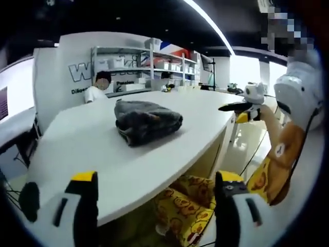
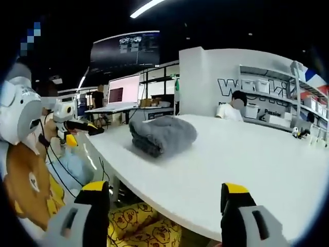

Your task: Fold the towel on the table until its edges align and the towel forms a compact rectangular stack.

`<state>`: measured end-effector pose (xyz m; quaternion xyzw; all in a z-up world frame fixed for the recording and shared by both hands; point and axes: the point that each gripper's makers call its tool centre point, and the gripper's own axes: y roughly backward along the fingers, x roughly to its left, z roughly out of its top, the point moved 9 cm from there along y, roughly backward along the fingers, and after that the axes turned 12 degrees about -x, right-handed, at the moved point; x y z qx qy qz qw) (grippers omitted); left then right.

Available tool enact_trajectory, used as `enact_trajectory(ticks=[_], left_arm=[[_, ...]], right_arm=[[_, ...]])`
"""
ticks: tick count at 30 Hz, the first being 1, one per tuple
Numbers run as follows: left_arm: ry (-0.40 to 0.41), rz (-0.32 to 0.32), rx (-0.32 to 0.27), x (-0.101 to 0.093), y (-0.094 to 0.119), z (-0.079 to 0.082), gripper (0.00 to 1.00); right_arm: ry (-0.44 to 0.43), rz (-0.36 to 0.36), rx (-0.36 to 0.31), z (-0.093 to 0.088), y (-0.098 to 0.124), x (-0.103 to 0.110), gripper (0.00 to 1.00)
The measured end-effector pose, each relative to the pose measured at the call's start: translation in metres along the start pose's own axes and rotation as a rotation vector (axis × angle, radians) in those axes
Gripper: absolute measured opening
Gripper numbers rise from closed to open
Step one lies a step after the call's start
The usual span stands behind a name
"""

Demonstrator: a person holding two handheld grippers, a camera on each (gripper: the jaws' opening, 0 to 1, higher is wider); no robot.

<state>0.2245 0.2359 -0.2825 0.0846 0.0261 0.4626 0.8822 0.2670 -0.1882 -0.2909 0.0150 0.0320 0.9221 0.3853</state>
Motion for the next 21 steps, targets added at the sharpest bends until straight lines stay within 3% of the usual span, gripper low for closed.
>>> enact_trajectory(ticks=[7,21], left_arm=[[0.017,0.016,-0.007,-0.001,-0.002,-0.002,0.99],[0.055,0.012,-0.003,0.004,-0.009,-0.010,0.99]], right_arm=[[-0.038,-0.038,-0.047,0.001,0.003,-0.008,0.99],[-0.071,-0.065,0.002,-0.010,-0.002,-0.011,0.99]])
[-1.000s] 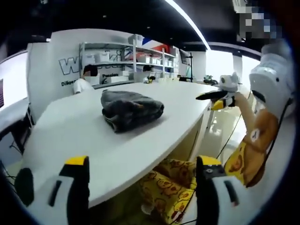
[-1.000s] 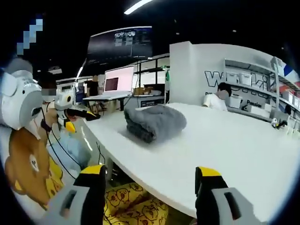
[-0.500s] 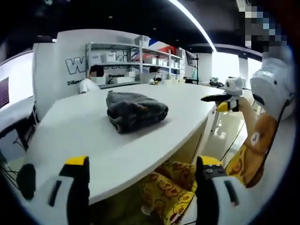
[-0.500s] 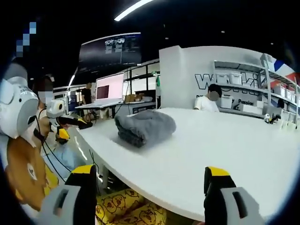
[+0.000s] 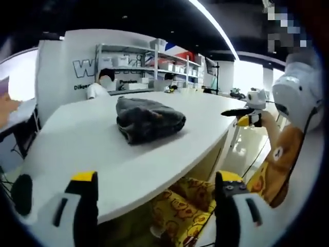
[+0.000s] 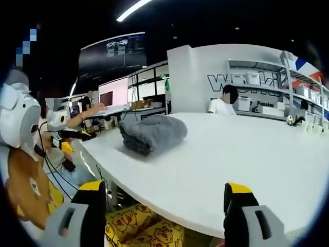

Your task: Fold the towel on the table until its edges align and the towel forms a compact rectangular stack.

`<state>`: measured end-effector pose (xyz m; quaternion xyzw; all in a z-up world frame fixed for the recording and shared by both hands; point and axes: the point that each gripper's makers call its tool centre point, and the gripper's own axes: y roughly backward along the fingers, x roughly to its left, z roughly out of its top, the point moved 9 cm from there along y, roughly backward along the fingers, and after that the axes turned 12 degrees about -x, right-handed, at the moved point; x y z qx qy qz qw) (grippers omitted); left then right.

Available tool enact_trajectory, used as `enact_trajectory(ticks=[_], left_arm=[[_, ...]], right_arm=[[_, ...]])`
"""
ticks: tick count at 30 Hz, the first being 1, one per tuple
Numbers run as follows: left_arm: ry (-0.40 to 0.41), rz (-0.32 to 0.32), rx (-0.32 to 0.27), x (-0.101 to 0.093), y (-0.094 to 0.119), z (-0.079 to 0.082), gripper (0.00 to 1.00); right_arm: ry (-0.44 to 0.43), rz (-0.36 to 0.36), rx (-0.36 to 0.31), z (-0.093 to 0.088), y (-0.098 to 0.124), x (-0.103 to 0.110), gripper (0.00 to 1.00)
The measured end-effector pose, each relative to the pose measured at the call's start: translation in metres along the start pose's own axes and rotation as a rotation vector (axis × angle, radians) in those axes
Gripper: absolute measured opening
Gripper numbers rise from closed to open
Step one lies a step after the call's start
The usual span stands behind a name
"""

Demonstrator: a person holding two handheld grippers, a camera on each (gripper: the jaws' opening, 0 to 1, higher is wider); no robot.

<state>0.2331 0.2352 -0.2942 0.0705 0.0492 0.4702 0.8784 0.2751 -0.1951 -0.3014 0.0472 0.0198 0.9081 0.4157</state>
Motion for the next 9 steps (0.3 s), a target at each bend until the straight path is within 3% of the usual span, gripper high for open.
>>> enact_trajectory(ticks=[9], left_arm=[[0.017,-0.009,-0.008,0.0024,-0.0032,-0.0016,0.99]], right_arm=[[-0.029,0.013,-0.027,0.0035,-0.0062,0.0031,0.99]])
